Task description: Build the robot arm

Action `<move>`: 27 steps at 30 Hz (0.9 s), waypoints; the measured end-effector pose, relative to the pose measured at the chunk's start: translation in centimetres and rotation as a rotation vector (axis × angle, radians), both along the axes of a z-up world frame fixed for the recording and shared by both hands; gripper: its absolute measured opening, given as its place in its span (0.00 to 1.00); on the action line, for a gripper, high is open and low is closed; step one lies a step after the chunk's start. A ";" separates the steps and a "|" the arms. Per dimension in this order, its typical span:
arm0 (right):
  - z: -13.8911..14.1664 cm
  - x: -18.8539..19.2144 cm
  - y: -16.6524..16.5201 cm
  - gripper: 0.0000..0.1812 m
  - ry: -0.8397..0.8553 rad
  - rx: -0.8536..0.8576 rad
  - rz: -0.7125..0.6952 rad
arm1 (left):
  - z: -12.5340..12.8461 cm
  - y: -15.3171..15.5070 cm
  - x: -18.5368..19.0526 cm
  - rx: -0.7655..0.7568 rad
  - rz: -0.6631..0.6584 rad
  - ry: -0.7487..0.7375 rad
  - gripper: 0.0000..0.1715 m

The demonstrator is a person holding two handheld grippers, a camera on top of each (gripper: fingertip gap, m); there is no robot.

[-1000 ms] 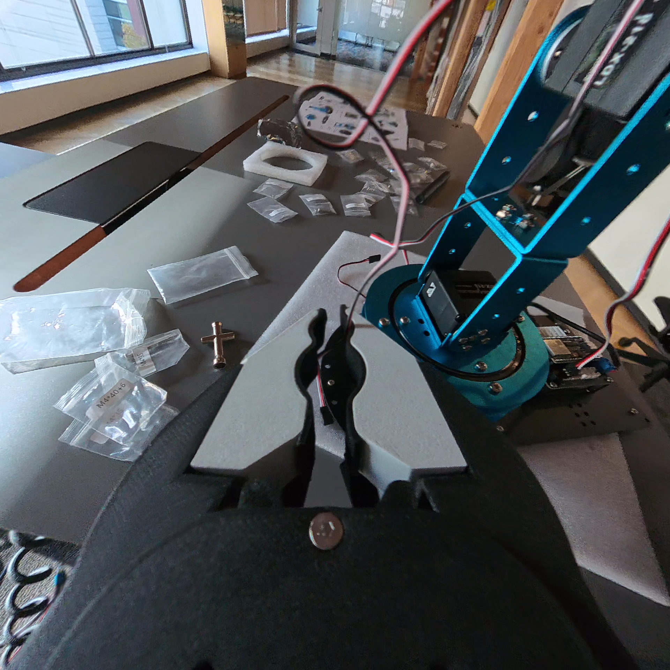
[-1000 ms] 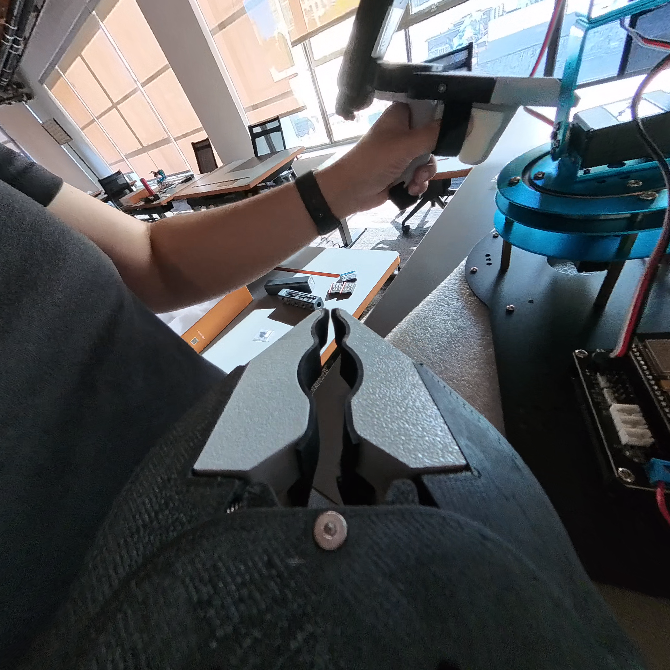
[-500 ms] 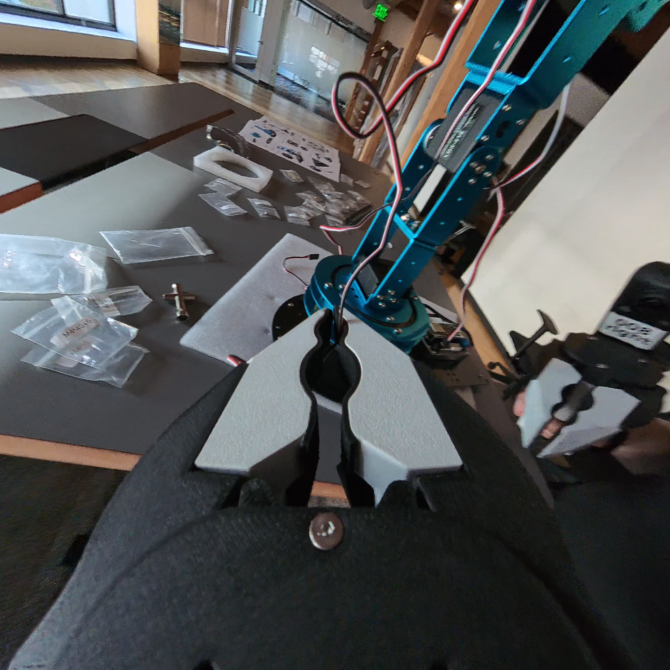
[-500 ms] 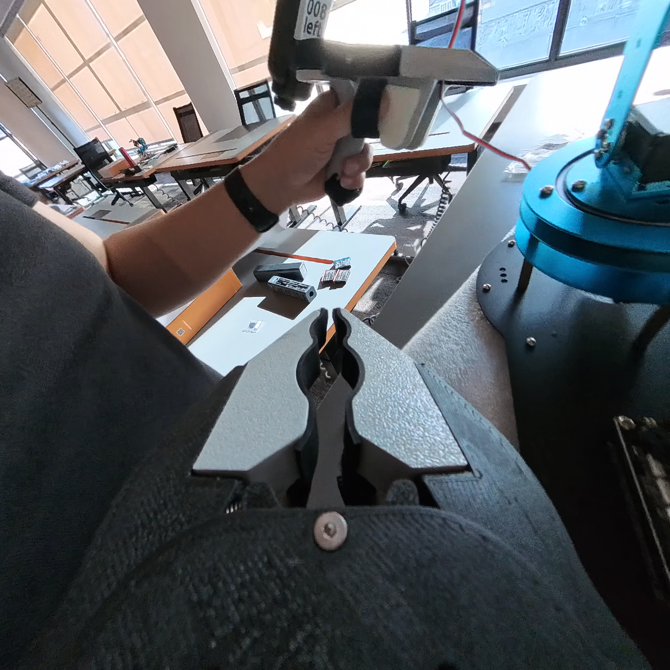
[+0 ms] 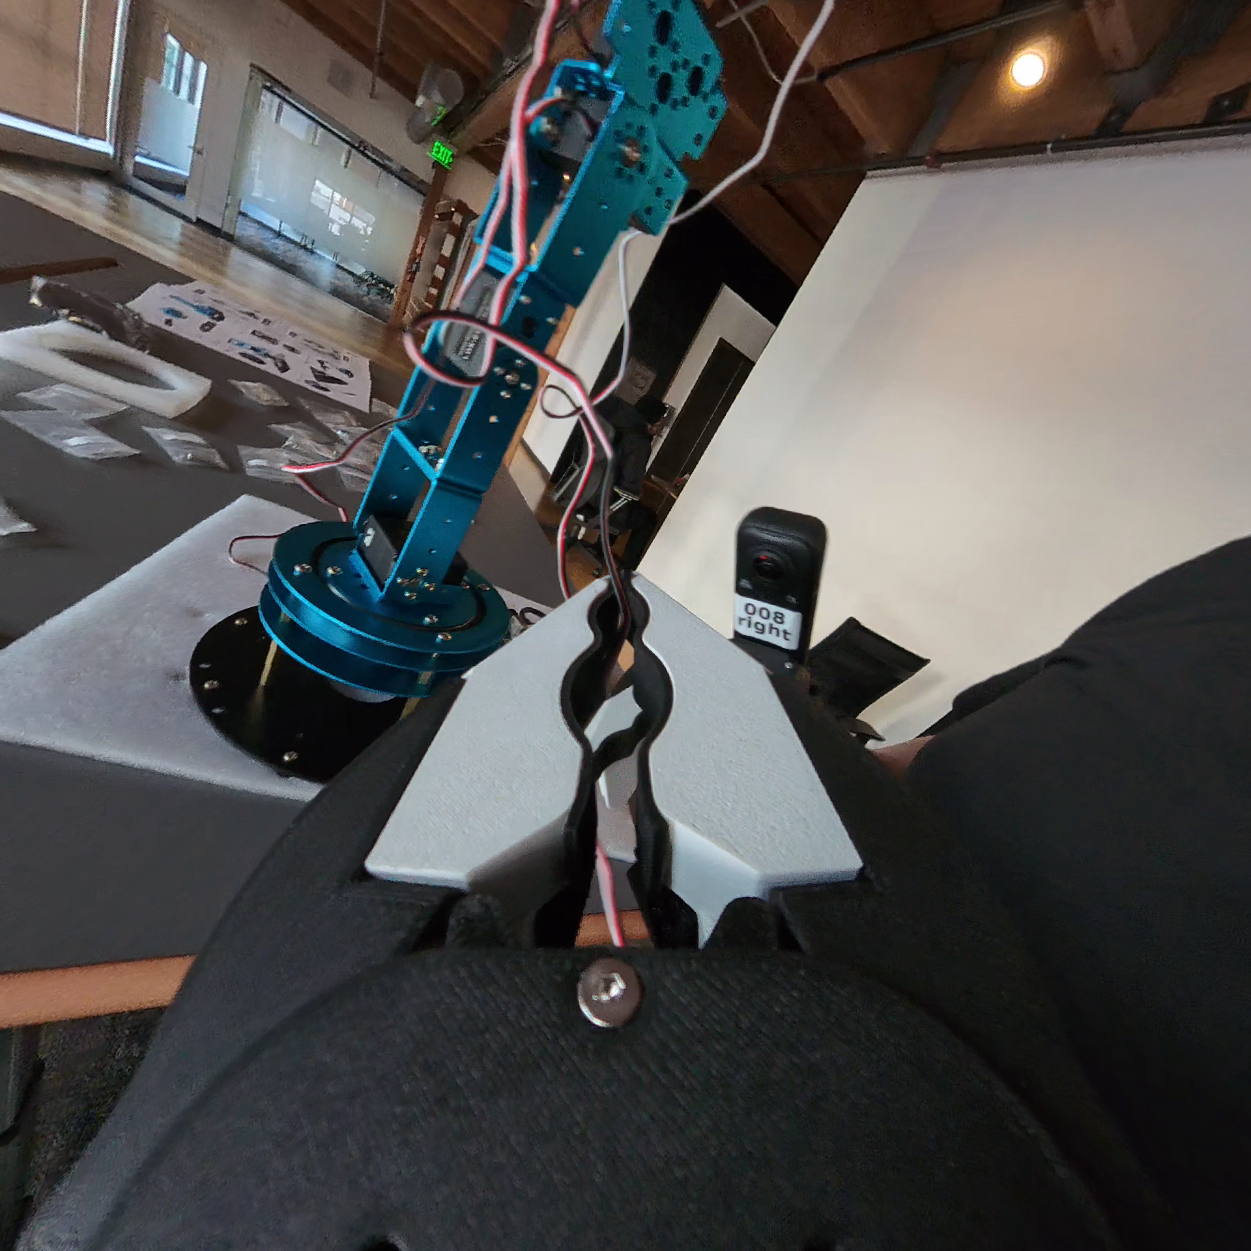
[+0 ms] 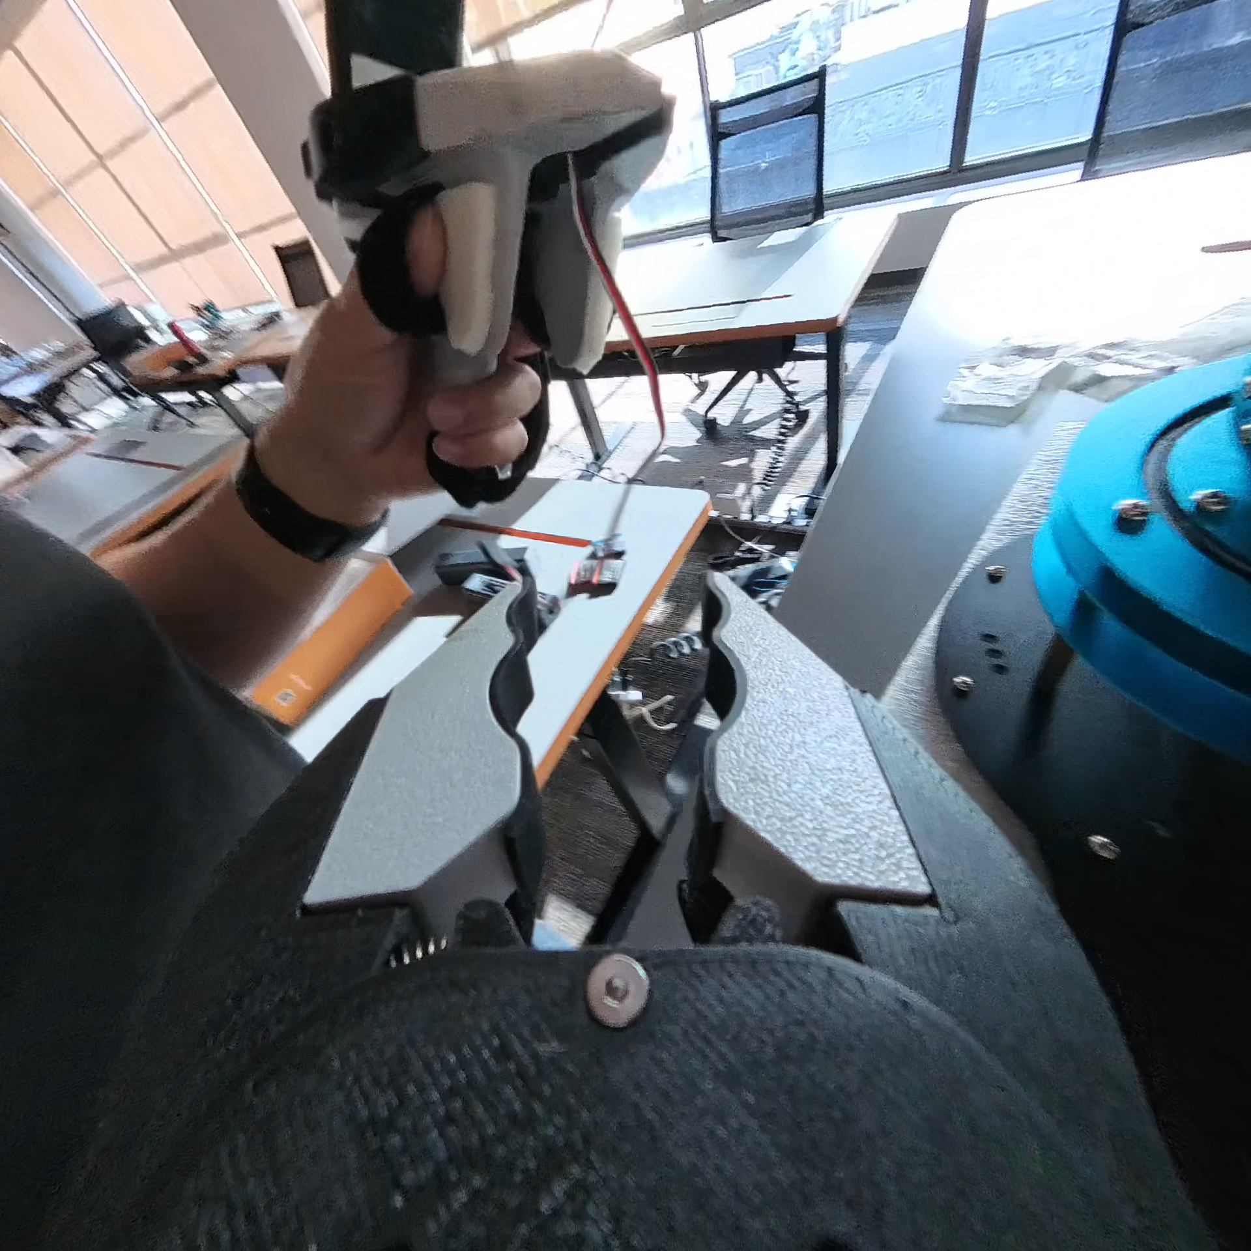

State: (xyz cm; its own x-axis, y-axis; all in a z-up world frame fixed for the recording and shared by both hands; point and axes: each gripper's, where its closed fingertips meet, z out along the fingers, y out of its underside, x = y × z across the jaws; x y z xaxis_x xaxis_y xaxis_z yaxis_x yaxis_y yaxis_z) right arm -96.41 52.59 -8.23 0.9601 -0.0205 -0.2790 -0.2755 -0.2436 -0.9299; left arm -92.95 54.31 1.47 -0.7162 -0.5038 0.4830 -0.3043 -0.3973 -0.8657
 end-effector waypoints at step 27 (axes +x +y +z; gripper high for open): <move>2.3 2.2 -4.8 0.09 0.179 -0.025 -0.016 | 1.9 -4.5 1.7 0.191 0.054 -0.153 0.00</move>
State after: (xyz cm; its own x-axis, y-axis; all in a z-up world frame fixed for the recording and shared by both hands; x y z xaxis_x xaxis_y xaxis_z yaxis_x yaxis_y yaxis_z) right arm -94.20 47.84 -5.96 0.8944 -0.0443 -0.4450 -0.4404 -0.2604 -0.8592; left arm -91.26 49.84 3.36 -0.7432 -0.6148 0.2637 -0.1470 -0.2345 -0.9609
